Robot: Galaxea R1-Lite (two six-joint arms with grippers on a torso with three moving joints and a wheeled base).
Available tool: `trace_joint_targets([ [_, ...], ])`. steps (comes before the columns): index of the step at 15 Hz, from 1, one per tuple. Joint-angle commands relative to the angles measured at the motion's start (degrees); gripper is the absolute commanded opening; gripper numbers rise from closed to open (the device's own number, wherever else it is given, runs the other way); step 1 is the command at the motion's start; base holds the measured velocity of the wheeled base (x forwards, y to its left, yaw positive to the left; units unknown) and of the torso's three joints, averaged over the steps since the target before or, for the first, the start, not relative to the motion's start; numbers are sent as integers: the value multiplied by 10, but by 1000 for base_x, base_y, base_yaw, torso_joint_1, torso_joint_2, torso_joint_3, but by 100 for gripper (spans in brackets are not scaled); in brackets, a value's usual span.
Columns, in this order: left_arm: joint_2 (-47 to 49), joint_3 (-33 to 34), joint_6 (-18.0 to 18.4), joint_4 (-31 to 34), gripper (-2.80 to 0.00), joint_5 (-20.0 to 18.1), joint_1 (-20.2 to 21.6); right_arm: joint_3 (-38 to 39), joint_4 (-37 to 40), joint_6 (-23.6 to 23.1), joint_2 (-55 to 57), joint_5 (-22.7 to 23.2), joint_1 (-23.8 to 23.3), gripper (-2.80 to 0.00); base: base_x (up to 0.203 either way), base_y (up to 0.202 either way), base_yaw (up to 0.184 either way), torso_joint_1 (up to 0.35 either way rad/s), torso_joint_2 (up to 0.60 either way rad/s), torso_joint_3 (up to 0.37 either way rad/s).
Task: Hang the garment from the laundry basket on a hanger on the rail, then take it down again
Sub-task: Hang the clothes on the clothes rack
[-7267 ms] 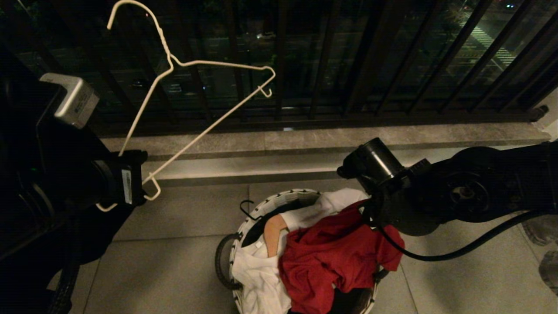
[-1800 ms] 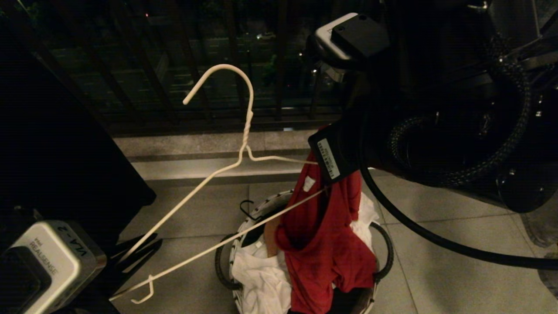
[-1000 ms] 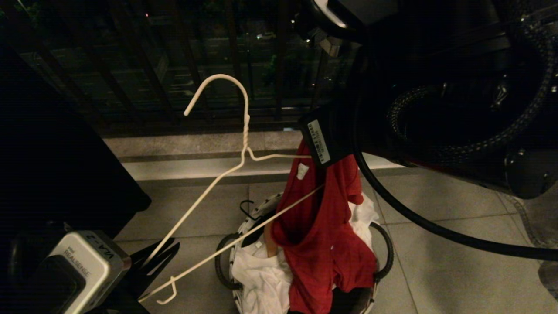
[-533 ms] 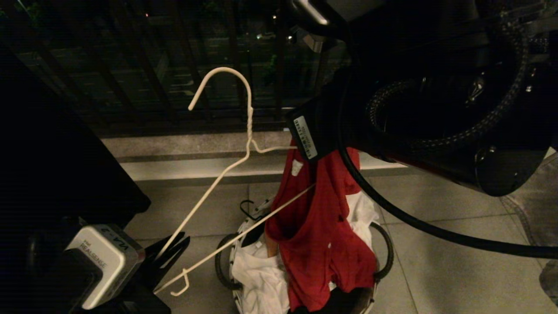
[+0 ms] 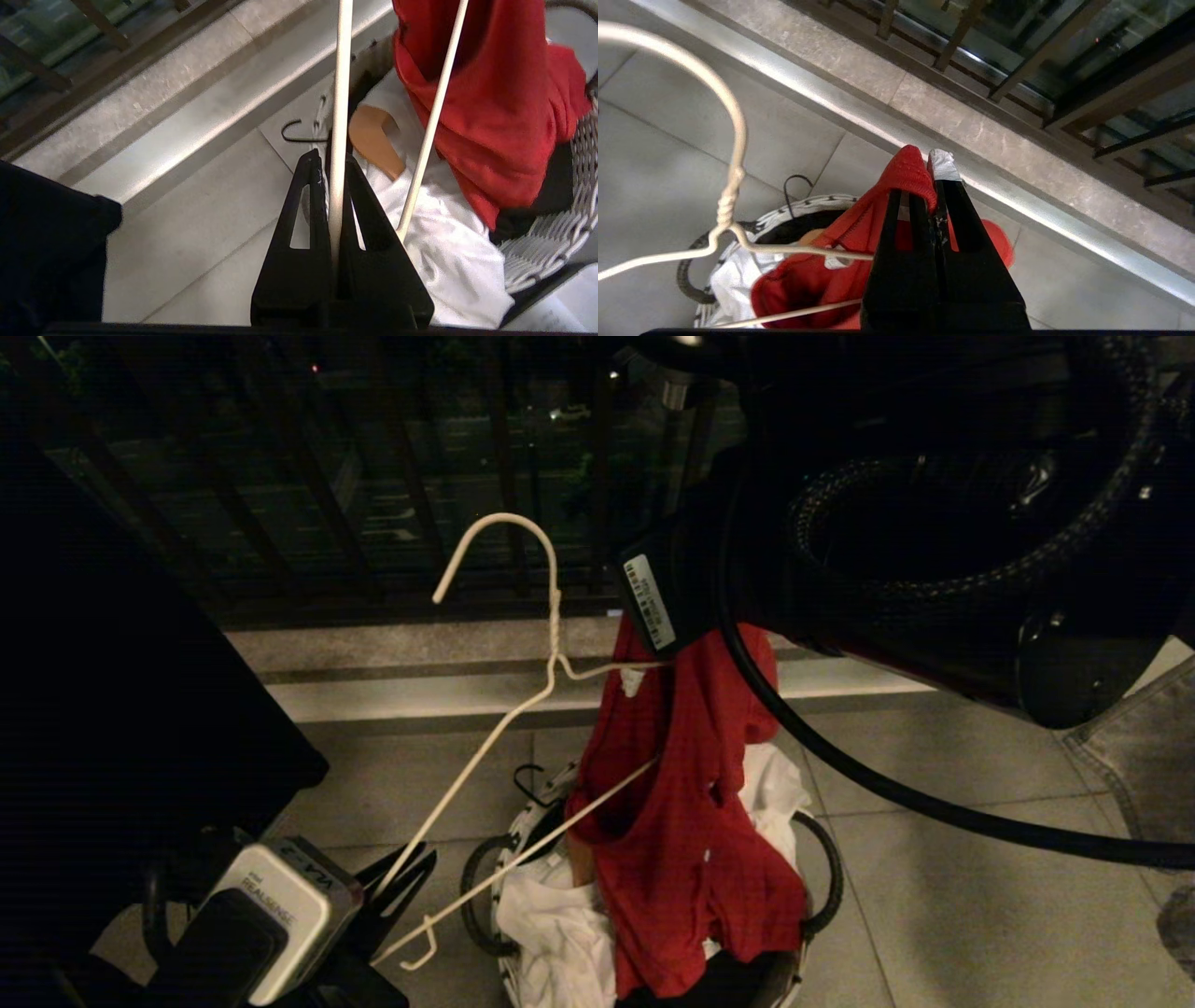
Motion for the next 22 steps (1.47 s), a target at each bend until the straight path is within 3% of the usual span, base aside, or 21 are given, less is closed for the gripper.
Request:
trace_joint_targets([
  [1, 6, 5, 0, -4, -280, 2, 0, 2, 1, -3, 0, -2, 0, -280, 0, 0, 0, 0, 0, 0],
  [4, 21, 2, -18, -27, -280, 2, 0, 0, 0, -15, 0, -2, -1, -280, 0, 0, 0, 0, 0, 0],
  [11, 174, 0, -18, -242, -280, 1, 0, -45, -1, -27, -6, 18, -27, -280, 0, 0, 0, 0, 0, 0],
  [22, 194, -52, -51, -251, -280, 0, -4, -30, -36, -16, -8, 39, -23, -280, 0, 0, 0, 0, 0, 0],
])
